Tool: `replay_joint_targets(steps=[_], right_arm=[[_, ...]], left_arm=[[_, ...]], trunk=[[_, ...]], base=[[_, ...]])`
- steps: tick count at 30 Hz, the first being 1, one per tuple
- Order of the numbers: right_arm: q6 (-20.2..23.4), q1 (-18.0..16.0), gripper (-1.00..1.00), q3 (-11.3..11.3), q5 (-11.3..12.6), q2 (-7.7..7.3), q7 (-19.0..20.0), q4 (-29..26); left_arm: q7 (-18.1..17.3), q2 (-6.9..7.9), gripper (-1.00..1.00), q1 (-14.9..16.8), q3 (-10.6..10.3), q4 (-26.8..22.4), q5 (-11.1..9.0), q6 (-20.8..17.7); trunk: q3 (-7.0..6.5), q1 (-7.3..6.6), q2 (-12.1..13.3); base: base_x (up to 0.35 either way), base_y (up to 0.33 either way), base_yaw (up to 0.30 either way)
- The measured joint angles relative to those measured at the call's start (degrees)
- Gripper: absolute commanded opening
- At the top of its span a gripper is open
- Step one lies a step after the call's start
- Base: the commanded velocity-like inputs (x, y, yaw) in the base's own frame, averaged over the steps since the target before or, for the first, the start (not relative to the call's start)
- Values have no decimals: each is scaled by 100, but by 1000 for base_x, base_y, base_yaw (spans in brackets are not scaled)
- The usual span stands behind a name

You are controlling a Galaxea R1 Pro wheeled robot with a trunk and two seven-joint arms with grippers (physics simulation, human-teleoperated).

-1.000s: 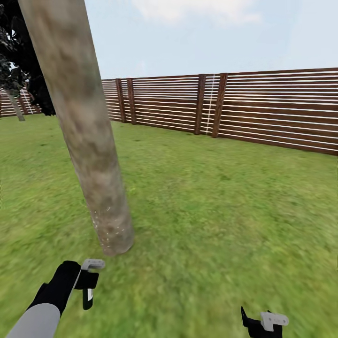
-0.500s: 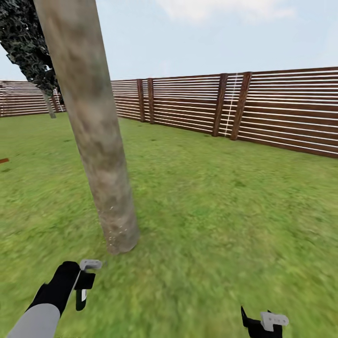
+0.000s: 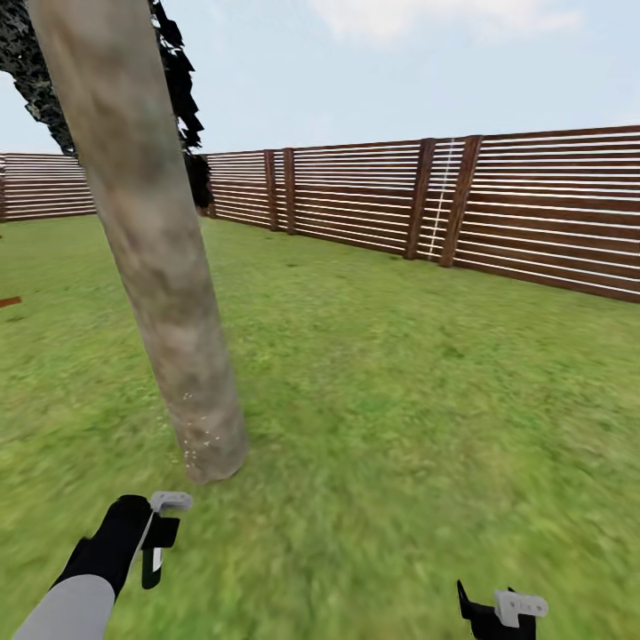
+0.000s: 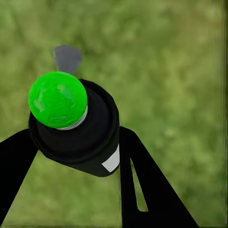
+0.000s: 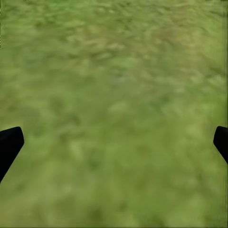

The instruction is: In the garden, pick up the pesticide atomizer on the floor and spray pesticide onto both trees until each tree trunk is fully covered.

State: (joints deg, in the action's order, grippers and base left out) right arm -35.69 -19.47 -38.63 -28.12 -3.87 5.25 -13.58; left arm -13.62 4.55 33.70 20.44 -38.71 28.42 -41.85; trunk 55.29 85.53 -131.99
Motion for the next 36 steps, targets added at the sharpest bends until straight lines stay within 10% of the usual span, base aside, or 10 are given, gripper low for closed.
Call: replay_joint_targets(steps=[13,17,23,28,36], right_arm=[[-4,1,100,0,0,0,0,1],[-4,1,100,0,0,0,0,1],[-3,1,100,0,0,0,0,1],[-3,1,100,0,0,0,0,1],[-3,1,100,0,0,0,0,1]], left_arm=[[62,-382,-100,117,0,-41,22,982],[65,-143,-100,265,88,-85,25,967],[67,-646,-100,397,50,-105,54,952],[28,-235,-100,754,99,-613,105,237],[28,-512,-100,773,-472,-1410,59,36]], trunk=[[0,0,0],[0,0,0],[-1,0,0],[-1,0,-1],[0,3,0]], base=[[63,-104,132],[-55,0,0],[-152,0,0],[-5,0,0],[-165,0,0]])
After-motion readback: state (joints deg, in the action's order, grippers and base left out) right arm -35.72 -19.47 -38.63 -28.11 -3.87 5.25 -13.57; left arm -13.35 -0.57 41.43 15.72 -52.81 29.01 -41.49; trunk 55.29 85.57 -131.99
